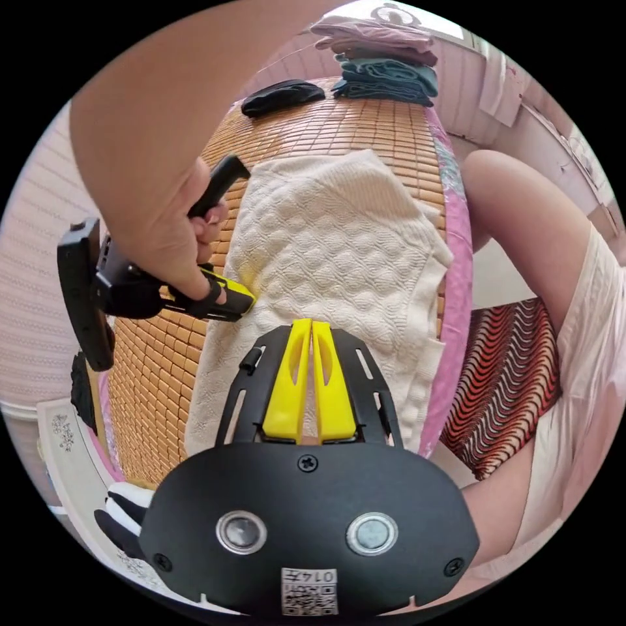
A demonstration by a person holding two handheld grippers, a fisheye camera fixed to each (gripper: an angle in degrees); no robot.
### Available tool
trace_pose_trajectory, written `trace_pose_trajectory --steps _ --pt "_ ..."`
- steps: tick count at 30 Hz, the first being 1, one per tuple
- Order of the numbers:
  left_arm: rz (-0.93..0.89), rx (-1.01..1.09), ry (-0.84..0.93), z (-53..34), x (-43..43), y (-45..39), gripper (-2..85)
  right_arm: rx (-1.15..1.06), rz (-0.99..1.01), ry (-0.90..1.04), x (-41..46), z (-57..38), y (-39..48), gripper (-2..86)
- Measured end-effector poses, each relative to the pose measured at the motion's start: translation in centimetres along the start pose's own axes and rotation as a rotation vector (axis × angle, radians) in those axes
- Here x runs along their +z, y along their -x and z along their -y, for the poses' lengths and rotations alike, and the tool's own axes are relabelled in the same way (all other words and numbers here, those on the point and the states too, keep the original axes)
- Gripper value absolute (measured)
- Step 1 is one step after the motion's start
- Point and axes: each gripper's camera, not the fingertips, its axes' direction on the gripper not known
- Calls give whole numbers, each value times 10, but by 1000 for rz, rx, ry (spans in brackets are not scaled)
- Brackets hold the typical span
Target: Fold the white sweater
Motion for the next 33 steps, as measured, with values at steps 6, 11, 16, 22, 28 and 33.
trace_pose_trajectory --steps 6,11,16,22,28,33 --pt "-118 54 77 18 16 -36 -10 -37 -40 39 7 -12 5 -10" --pt "-77 110 154 25 8 -65 -10 -24 -60 28 15 -38 8 -9" --pt "-11 123 115 19 2 -78 -9 -21 -31 30 25 -67 2 -10" --pt "40 -86 -144 -10 -42 -72 -3 -15 14 -137 39 -142 -6 -8" --pt "-130 -217 -400 12 -58 -90 132 155 95 -568 52 -291 -16 -2" --pt "-194 -317 -289 42 -31 -92 157 507 181 -959 91 -477 -39 19"
